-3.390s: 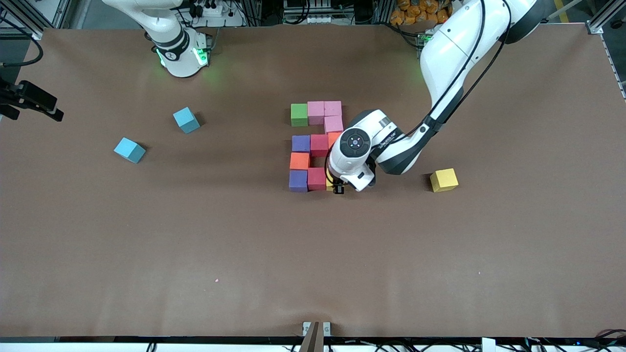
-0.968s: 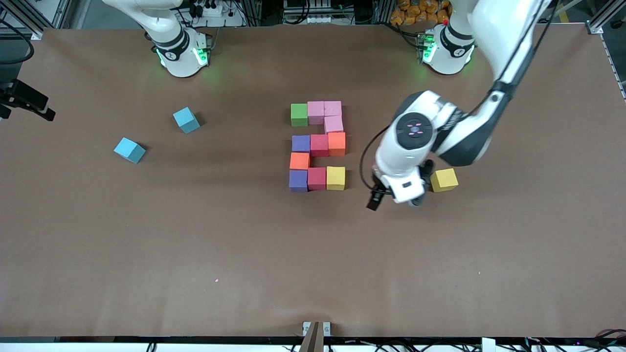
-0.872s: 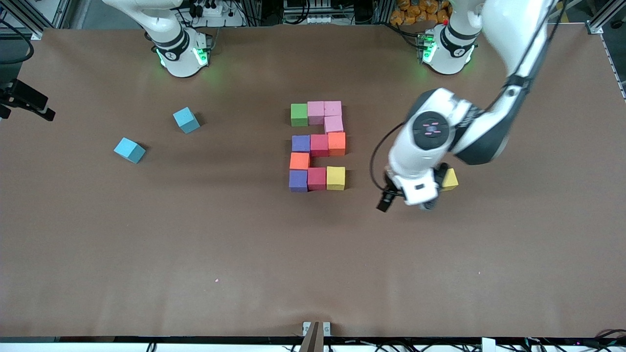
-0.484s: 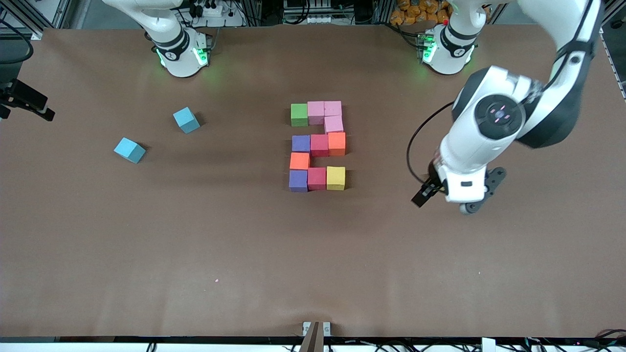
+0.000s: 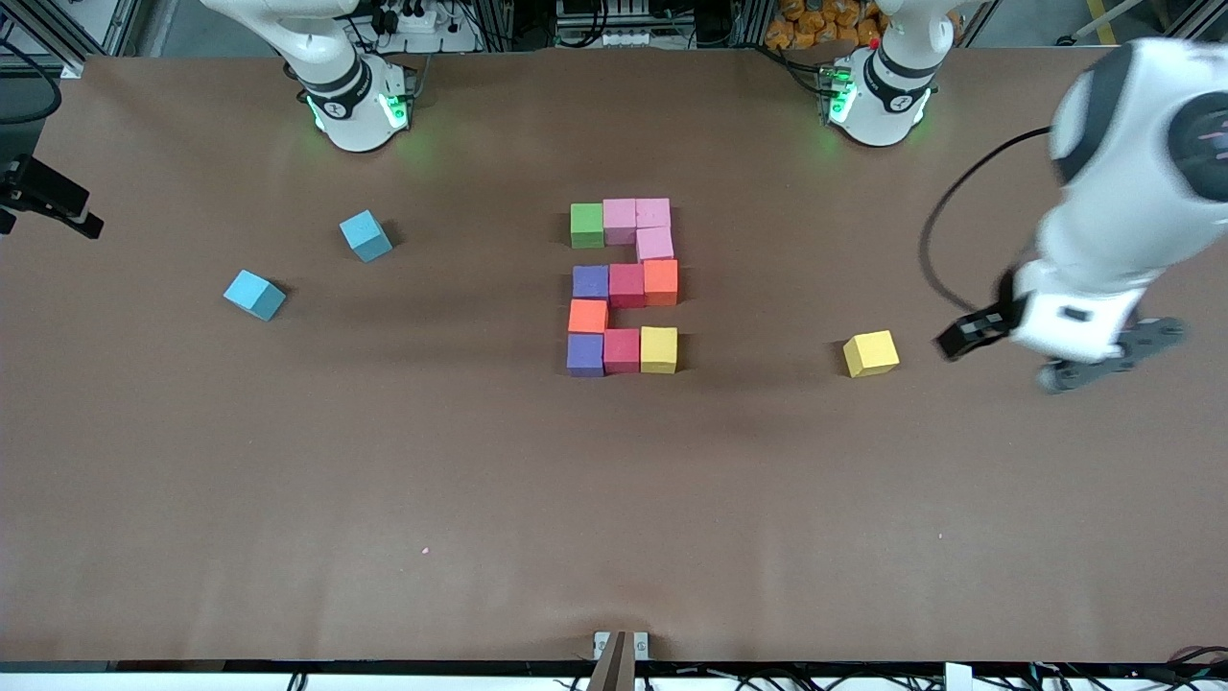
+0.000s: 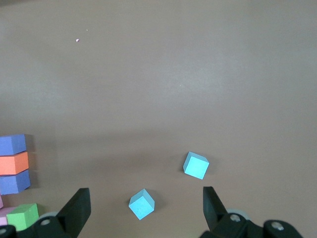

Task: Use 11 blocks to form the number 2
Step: 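Open the left gripper and lift it away from the yellow cube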

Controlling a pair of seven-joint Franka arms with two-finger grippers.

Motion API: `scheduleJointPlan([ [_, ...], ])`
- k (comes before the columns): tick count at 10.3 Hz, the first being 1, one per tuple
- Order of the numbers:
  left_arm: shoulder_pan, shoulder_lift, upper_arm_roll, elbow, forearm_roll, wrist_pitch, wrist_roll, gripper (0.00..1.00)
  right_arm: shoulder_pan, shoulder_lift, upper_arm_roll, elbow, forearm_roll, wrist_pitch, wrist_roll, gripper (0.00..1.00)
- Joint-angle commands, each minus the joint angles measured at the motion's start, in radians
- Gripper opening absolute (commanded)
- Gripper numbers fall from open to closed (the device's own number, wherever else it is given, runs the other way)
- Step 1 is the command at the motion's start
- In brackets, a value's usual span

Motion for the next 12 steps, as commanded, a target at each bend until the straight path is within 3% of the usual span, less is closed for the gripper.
scheduleJointPlan([
  [1, 0.002, -0.045, -0.005, 0.014, -0.013, -0.068, 0.074, 1.00, -0.018, 0.013, 0.012, 0.027, 0.003, -0.008, 0.002, 1.00],
  [8, 0.063, -0.088, 0.005, 0.042, -0.087, -0.123, 0.295, 1.00, -0.034, 0.006, 0.009, 0.030, 0.003, -0.017, 0.002, 1.00],
  [10, -0.118, -0.126, 0.230, 0.030, -0.160, -0.123, 0.296, 1.00, -0.041, 0.010, 0.012, 0.036, 0.008, -0.016, 0.002, 1.00],
  [12, -0.181, -0.139, 0.329, 0.027, -0.205, -0.122, 0.319, 1.00, -0.041, 0.010, 0.012, 0.036, 0.009, -0.016, 0.002, 1.00],
])
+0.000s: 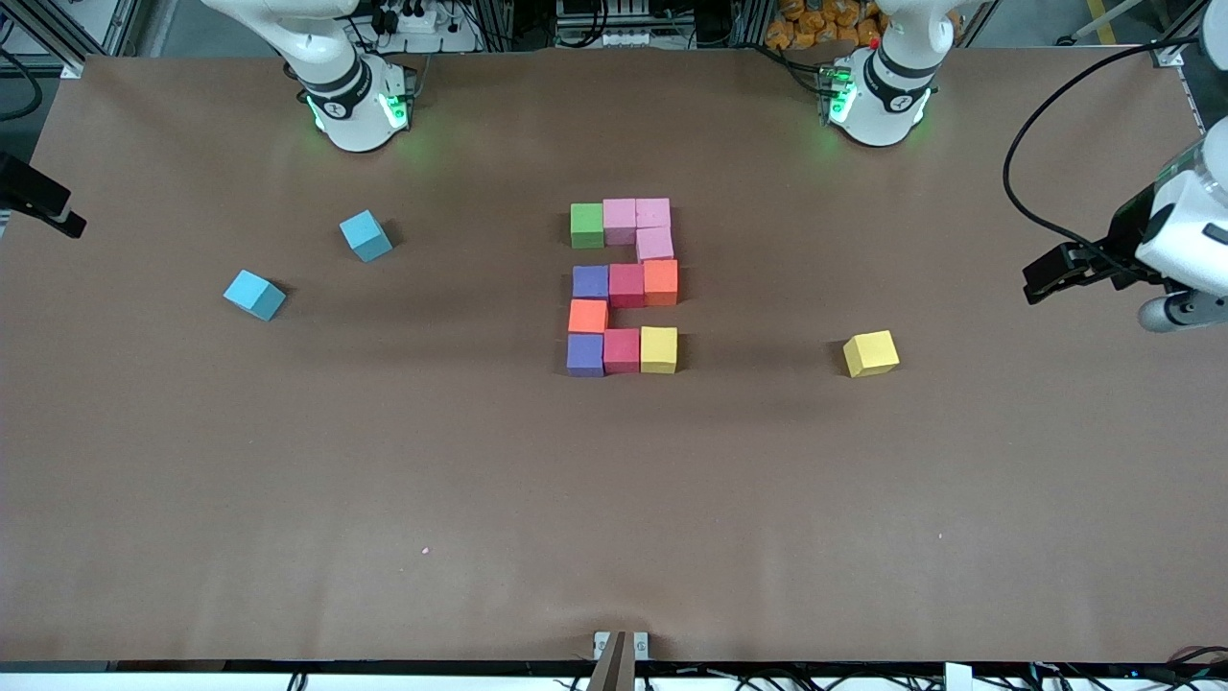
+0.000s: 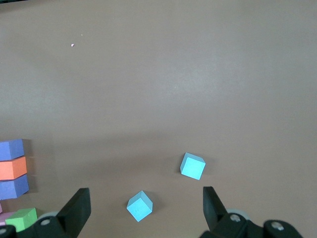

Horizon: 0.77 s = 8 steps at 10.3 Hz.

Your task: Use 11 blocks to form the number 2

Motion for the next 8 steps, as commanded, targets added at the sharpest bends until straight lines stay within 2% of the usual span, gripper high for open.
scheduleJointPlan([
  [1, -0.132, -0.050, 0.149, -0.023, -0.032, -0.012, 0.060, 1.00, -0.016, 0.011, 0.012, 0.025, 0.011, -0.015, 0.002, 1.00],
  [2, -0.178, -0.052, 0.215, -0.023, -0.041, -0.015, 0.080, 1.00, -0.016, 0.011, 0.012, 0.025, 0.011, -0.015, 0.002, 1.00],
  [8, -0.179, -0.047, 0.214, -0.010, -0.043, -0.027, 0.094, 1.00, -0.015, 0.011, 0.012, 0.025, 0.010, -0.015, 0.001, 1.00],
])
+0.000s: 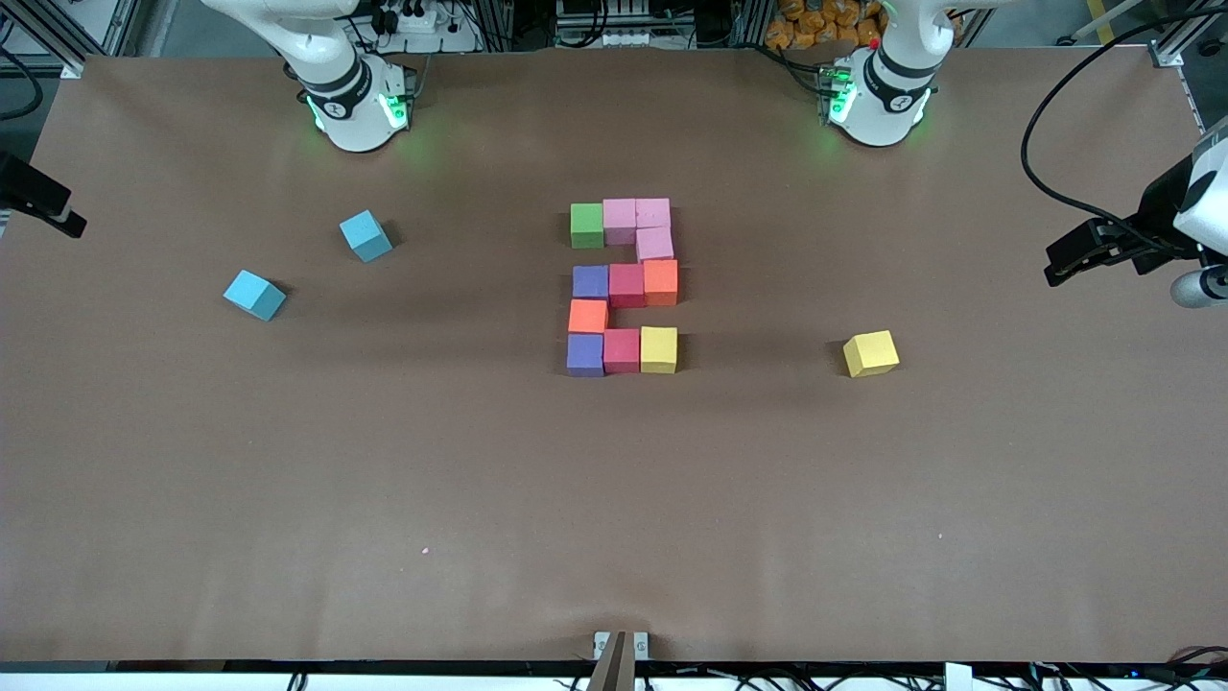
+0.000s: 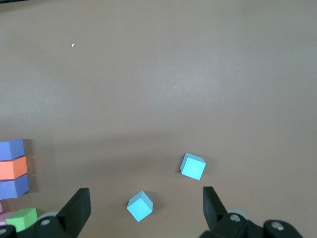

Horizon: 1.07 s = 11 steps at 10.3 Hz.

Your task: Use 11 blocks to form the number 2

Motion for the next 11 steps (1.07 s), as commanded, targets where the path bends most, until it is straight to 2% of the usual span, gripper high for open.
scheduleJointPlan([
  [1, -0.012, -0.020, 0.016, -0.014, -0.029, -0.008, 0.020, 1.00, -0.015, 0.011, 0.011, 0.025, 0.010, -0.015, 0.001, 1.00],
  [5, -0.012, -0.033, 0.001, -0.061, -0.030, 0.002, 0.022, 1.00, -0.011, 0.011, 0.013, 0.025, 0.010, -0.015, 0.001, 1.00],
  [11, -0.002, -0.128, 0.001, -0.163, -0.029, 0.001, 0.056, 1.00, -0.007, 0.013, 0.014, 0.022, 0.010, -0.015, -0.022, 1.00],
])
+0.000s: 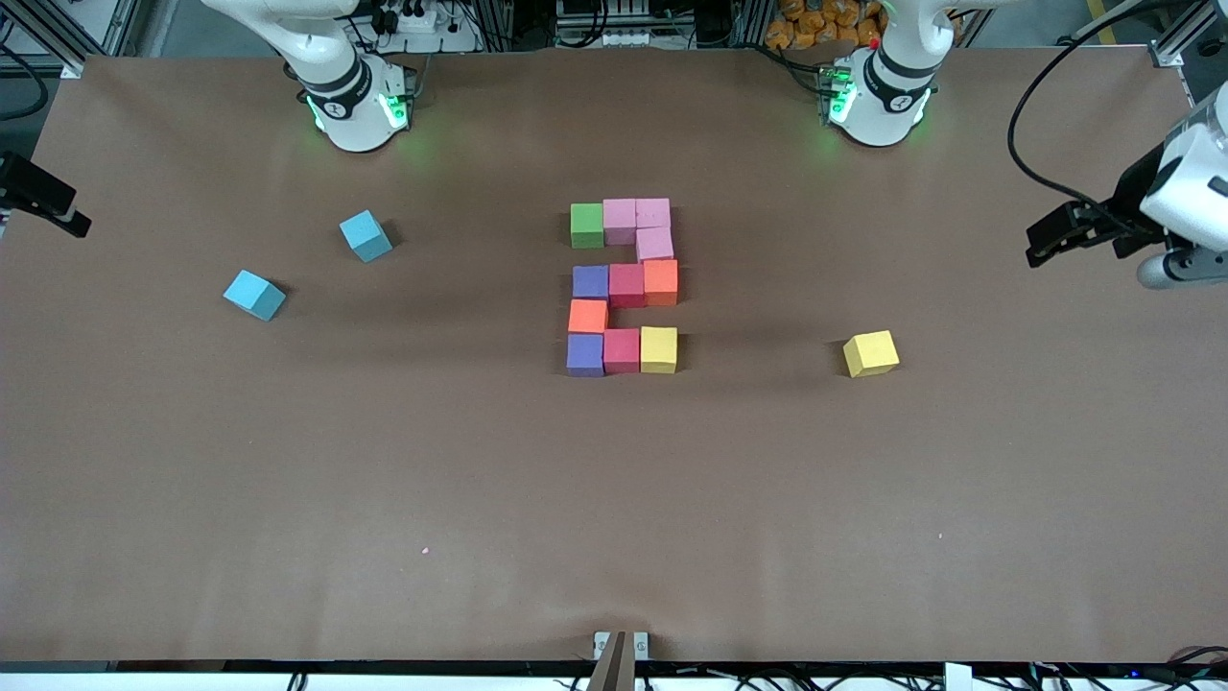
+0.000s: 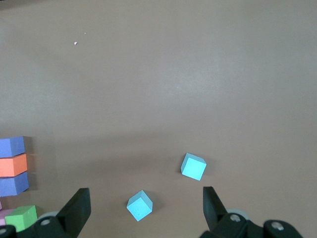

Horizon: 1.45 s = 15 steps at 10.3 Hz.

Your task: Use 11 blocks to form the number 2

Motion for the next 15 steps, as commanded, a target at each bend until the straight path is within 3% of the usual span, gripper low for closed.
scheduleJointPlan([
  [1, 0.007, -0.063, 0.004, -0.068, -0.025, 0.003, 0.030, 1.00, -0.007, 0.012, 0.006, 0.022, 0.009, -0.014, -0.009, 1.00],
  [3, 0.034, -0.091, 0.005, -0.101, -0.025, 0.020, 0.044, 1.00, -0.007, 0.012, 0.008, 0.020, 0.009, -0.017, -0.010, 1.00],
  [7, 0.031, -0.052, 0.007, -0.031, -0.019, 0.023, 0.029, 1.00, 0.002, 0.022, 0.008, 0.020, 0.009, -0.017, -0.010, 1.00],
  [15, 0.036, -0.045, 0.005, -0.028, -0.013, 0.020, 0.044, 1.00, 0.001, 0.022, 0.008, 0.020, 0.008, -0.017, -0.010, 1.00],
])
